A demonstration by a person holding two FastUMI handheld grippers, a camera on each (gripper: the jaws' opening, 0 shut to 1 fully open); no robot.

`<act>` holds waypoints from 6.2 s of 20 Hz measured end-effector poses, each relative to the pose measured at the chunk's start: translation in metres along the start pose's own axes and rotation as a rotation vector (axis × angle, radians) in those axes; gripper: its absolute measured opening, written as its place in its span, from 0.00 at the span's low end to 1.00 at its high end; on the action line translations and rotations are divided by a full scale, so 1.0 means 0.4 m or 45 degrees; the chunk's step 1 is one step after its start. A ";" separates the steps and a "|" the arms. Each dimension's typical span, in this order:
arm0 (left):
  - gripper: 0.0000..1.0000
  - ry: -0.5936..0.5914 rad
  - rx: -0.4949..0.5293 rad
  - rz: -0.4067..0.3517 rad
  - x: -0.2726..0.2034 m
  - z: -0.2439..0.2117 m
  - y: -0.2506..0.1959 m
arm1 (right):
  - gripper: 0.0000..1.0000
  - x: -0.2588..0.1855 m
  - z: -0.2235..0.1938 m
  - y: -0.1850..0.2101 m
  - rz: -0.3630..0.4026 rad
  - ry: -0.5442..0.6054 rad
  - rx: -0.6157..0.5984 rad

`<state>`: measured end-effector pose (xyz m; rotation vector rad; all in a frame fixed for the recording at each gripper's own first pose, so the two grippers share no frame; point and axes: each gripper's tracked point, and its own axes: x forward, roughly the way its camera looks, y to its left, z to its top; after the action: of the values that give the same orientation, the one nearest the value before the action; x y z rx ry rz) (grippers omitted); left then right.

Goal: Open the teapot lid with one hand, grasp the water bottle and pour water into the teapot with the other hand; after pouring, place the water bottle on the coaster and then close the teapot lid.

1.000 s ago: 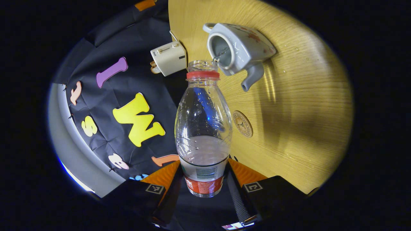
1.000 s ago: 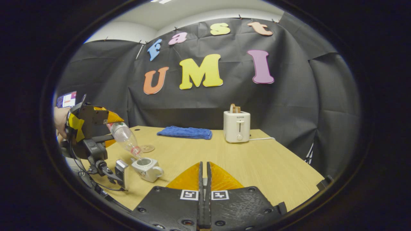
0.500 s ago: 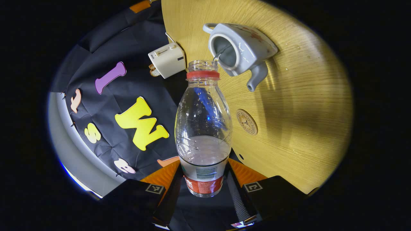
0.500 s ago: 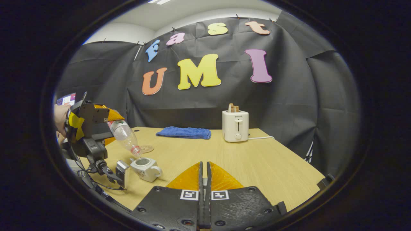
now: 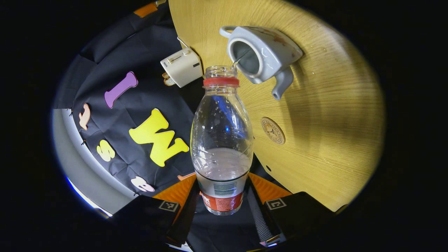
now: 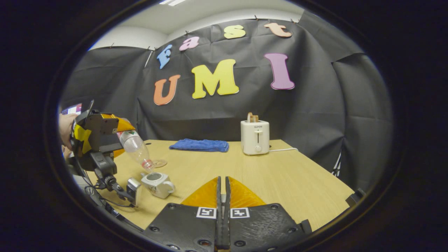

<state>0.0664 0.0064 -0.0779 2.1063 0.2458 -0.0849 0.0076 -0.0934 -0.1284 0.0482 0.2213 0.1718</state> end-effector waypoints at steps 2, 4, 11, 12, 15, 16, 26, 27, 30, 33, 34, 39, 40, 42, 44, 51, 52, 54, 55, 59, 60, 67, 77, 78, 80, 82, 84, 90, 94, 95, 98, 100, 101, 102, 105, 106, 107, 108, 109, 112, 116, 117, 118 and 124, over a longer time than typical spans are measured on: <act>0.75 -0.002 0.003 0.000 -0.002 0.001 0.001 | 0.00 0.000 0.000 -0.001 -0.001 0.001 0.000; 0.75 -0.003 0.003 0.012 -0.003 -0.001 0.007 | 0.00 -0.002 0.001 -0.002 -0.001 0.000 0.000; 0.75 -0.026 -0.076 0.009 -0.003 -0.001 0.003 | 0.00 -0.006 0.007 -0.001 -0.003 -0.004 -0.004; 0.75 -0.033 -0.108 0.004 -0.001 0.000 0.002 | 0.00 -0.006 0.010 -0.001 -0.006 -0.006 -0.005; 0.75 -0.053 -0.196 0.024 0.002 0.001 0.004 | 0.00 -0.011 0.017 -0.002 -0.012 -0.009 -0.007; 0.75 -0.064 -0.254 0.021 0.005 -0.001 -0.003 | 0.00 -0.012 0.020 0.000 -0.012 -0.013 -0.005; 0.75 -0.083 -1.528 -0.279 -0.036 -0.045 -0.162 | 0.00 -0.013 0.058 0.073 0.027 -0.014 0.005; 0.75 -0.074 -1.672 -0.270 -0.030 -0.066 -0.163 | 0.00 -0.010 0.061 0.081 0.030 -0.012 0.001; 0.75 -0.060 -2.111 -0.293 0.009 -0.089 -0.144 | 0.00 -0.010 0.078 0.108 0.038 -0.023 -0.014; 0.76 -0.091 -2.411 -0.278 0.031 -0.091 -0.123 | 0.00 -0.005 0.086 0.130 0.043 -0.025 -0.014; 0.75 -0.100 -2.473 -0.272 0.038 -0.092 -0.117 | 0.00 -0.002 0.085 0.135 0.047 -0.019 -0.015; 0.76 -0.224 -2.645 -0.263 0.121 -0.065 -0.058 | 0.00 0.014 0.089 0.125 0.020 -0.018 -0.002; 0.76 -0.237 -2.651 -0.256 0.145 -0.061 -0.050 | 0.00 0.016 0.088 0.122 0.014 -0.017 -0.002; 0.76 -0.244 -2.647 -0.237 0.193 -0.053 -0.045 | 0.00 0.023 0.081 0.110 -0.001 -0.010 -0.004; 0.76 -0.262 -2.638 -0.249 0.235 -0.031 -0.047 | 0.00 0.032 0.071 0.090 -0.020 0.003 -0.001; 0.77 -0.252 -2.636 -0.361 0.337 0.046 -0.097 | 0.00 0.064 0.040 0.041 -0.069 0.045 0.015; 0.77 -0.248 -2.644 -0.374 0.343 0.055 -0.107 | 0.00 0.066 0.041 0.041 -0.072 0.048 0.013; 0.77 -0.245 -2.658 -0.388 0.350 0.061 -0.118 | 0.00 0.074 0.037 0.040 -0.073 0.056 0.012; 0.78 -0.249 -2.664 -0.392 0.352 0.064 -0.121 | 0.00 0.078 0.035 0.040 -0.072 0.059 0.010; 0.80 -0.234 -2.657 -0.458 0.353 0.087 -0.139 | 0.00 0.084 0.029 0.046 -0.069 0.067 0.007; 0.80 -0.239 -2.665 -0.451 0.355 0.084 -0.138 | 0.00 0.086 0.029 0.046 -0.068 0.068 0.006; 0.99 -0.238 -2.680 -0.431 0.344 0.068 -0.133 | 0.00 0.078 0.031 0.050 -0.069 0.063 0.005; 1.00 -0.081 -2.731 -0.562 0.194 -0.008 -0.201 | 0.00 0.095 0.067 0.166 0.038 0.031 -0.054; 1.00 -0.066 -2.736 -0.546 0.166 -0.034 -0.205 | 0.00 0.104 0.069 0.191 0.064 0.029 -0.061; 0.99 -0.052 -2.741 -0.478 0.110 -0.088 -0.208 | 0.00 0.123 0.070 0.243 0.114 0.025 -0.079; 0.99 -0.021 -2.730 -0.395 0.058 -0.145 -0.220 | 0.00 0.147 0.069 0.305 0.181 0.021 -0.103; 0.99 -0.004 -2.724 -0.315 0.012 -0.194 -0.220 | 0.00 0.166 0.062 0.358 0.248 0.030 -0.110; 0.99 0.029 -2.655 -0.138 -0.085 -0.279 -0.219 | 0.00 0.206 0.024 0.438 0.338 0.055 -0.133; 0.99 0.016 -2.637 -0.096 -0.113 -0.294 -0.210 | 0.00 0.217 -0.004 0.453 0.348 0.066 -0.132; 0.99 0.011 -2.638 -0.100 -0.114 -0.291 -0.209 | 0.00 0.220 -0.006 0.452 0.347 0.064 -0.131; 0.99 0.002 -2.633 -0.099 -0.115 -0.290 -0.205 | 0.00 0.232 -0.012 0.456 0.345 0.067 -0.132; 0.99 -0.002 -2.634 -0.115 -0.110 -0.285 -0.212 | 0.00 0.238 -0.020 0.455 0.341 0.070 -0.132; 0.99 -0.001 -2.631 -0.120 -0.109 -0.291 -0.216 | 0.00 0.240 -0.026 0.455 0.342 0.070 -0.130; 0.99 0.002 -2.627 -0.120 -0.109 -0.292 -0.220 | 0.00 0.243 -0.030 0.455 0.340 0.076 -0.129; 0.99 -0.003 -2.628 -0.118 -0.114 -0.294 -0.218 | 0.00 0.244 -0.038 0.450 0.333 0.075 -0.125; 0.99 -0.004 -2.626 -0.116 -0.114 -0.296 -0.219 | 0.00 0.247 -0.039 0.451 0.334 0.074 -0.125; 0.99 -0.007 -2.624 -0.114 -0.112 -0.296 -0.215 | 0.00 0.248 -0.045 0.451 0.332 0.075 -0.127; 0.99 -0.010 -2.622 -0.113 -0.112 -0.294 -0.211 | 0.00 0.250 -0.048 0.451 0.330 0.077 -0.129; 0.99 -0.013 -2.623 -0.114 -0.113 -0.291 -0.209 | 0.00 0.250 -0.054 0.453 0.326 0.077 -0.135; 0.99 -0.021 -2.619 -0.127 -0.121 -0.281 -0.205 | 0.00 0.243 -0.054 0.450 0.313 0.051 -0.160; 0.99 -0.038 -2.627 -0.121 -0.135 -0.273 -0.177 | 0.21 0.231 -0.009 0.447 0.290 -0.025 -0.154; 0.99 -0.041 -2.626 -0.112 -0.140 -0.273 -0.169 | 0.38 0.220 0.011 0.447 0.288 -0.055 -0.147; 0.99 -0.045 -2.626 -0.103 -0.145 -0.272 -0.158 | 0.54 0.209 0.035 0.438 0.269 -0.086 -0.143; 0.99 -0.140 -2.627 -0.045 -0.183 -0.221 -0.069 | 0.98 0.106 0.130 0.317 0.026 -0.186 -0.065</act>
<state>-0.0145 0.0853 -0.0435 0.0442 0.1445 0.0443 0.0393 0.0373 -0.0783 0.0120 0.0704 0.1932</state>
